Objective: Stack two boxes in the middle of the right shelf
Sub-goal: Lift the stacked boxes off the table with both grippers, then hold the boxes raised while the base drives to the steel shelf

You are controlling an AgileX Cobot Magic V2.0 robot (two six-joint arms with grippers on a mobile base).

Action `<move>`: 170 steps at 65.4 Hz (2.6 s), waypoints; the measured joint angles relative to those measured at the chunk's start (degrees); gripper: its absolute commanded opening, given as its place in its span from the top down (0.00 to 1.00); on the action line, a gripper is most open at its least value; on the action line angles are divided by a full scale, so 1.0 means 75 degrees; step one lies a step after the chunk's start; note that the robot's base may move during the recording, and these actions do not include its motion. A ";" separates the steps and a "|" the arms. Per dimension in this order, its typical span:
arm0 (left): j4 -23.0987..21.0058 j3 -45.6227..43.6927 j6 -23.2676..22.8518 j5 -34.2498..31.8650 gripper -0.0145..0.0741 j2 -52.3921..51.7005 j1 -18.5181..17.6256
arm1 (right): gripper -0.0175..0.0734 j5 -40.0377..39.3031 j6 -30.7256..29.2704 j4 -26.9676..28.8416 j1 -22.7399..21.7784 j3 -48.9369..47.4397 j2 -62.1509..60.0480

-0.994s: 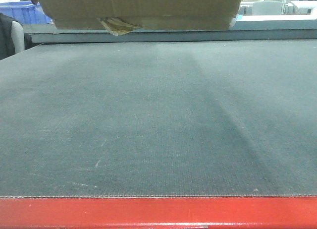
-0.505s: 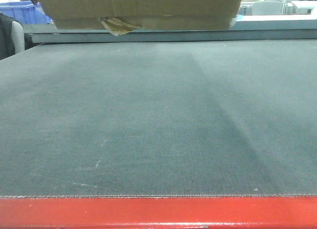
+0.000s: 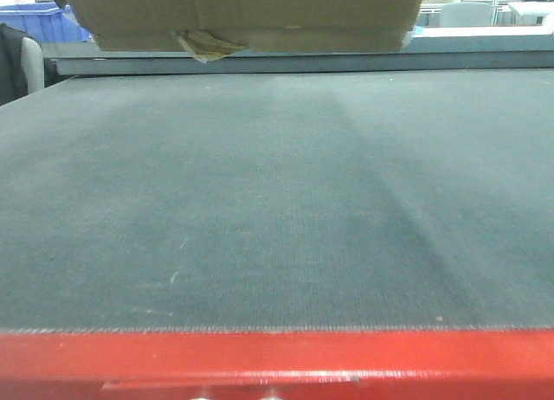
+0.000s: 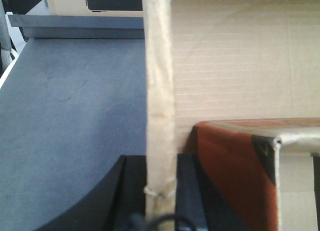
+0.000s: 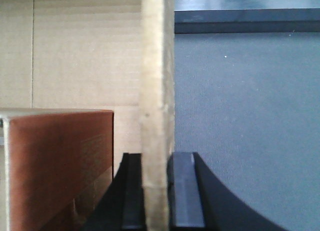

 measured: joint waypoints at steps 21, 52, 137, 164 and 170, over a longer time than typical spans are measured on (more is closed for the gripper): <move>0.0000 0.0000 0.0000 0.0000 0.96 0.0000 0.0000 | 0.97 0.0000 0.0000 0.0000 0.0000 0.0000 0.0000; 0.0000 0.0000 0.0016 0.0000 0.96 0.0000 0.0000 | 0.97 -0.0043 0.0013 0.0000 0.0000 0.0000 0.0000; 0.0000 0.0000 0.0016 0.0000 0.96 0.0000 0.0000 | 0.97 -0.0056 0.0013 -0.0003 0.0000 0.0000 0.0000; 0.0000 0.0000 0.0016 -0.0017 0.96 0.0000 0.0000 | 0.97 -0.0056 0.0028 -0.0033 -0.0005 0.0000 0.0000; 0.0000 0.0000 0.0016 -0.0017 0.96 0.0000 0.0000 | 0.97 -0.0056 0.0028 -0.0033 -0.0005 0.0000 0.0000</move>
